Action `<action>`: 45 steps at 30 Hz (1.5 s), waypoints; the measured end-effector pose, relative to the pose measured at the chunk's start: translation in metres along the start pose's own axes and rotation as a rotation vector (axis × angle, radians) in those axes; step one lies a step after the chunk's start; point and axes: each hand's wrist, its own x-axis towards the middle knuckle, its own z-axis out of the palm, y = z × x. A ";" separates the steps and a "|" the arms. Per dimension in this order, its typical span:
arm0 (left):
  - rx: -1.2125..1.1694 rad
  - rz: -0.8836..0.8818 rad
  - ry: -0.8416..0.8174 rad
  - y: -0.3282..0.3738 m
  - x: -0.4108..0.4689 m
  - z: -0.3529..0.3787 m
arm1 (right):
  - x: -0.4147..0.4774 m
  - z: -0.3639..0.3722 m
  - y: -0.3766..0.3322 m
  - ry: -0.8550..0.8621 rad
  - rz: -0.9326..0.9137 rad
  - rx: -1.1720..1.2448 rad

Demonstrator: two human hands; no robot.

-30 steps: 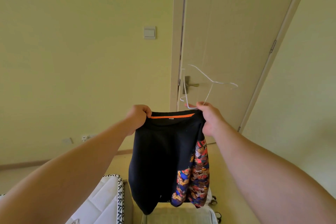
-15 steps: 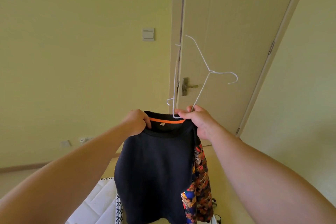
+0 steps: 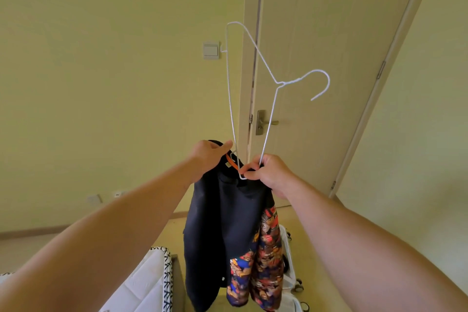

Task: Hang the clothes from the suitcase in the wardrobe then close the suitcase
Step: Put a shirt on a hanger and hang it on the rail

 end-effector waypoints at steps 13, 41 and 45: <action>0.189 0.030 0.083 0.008 -0.008 0.006 | -0.011 0.001 -0.010 -0.210 -0.027 -0.245; 0.806 0.328 -0.085 -0.031 -0.006 -0.043 | 0.001 0.000 -0.016 0.221 0.178 0.123; 0.754 0.282 -0.034 -0.035 -0.006 -0.046 | -0.001 -0.003 -0.018 -0.109 0.208 0.030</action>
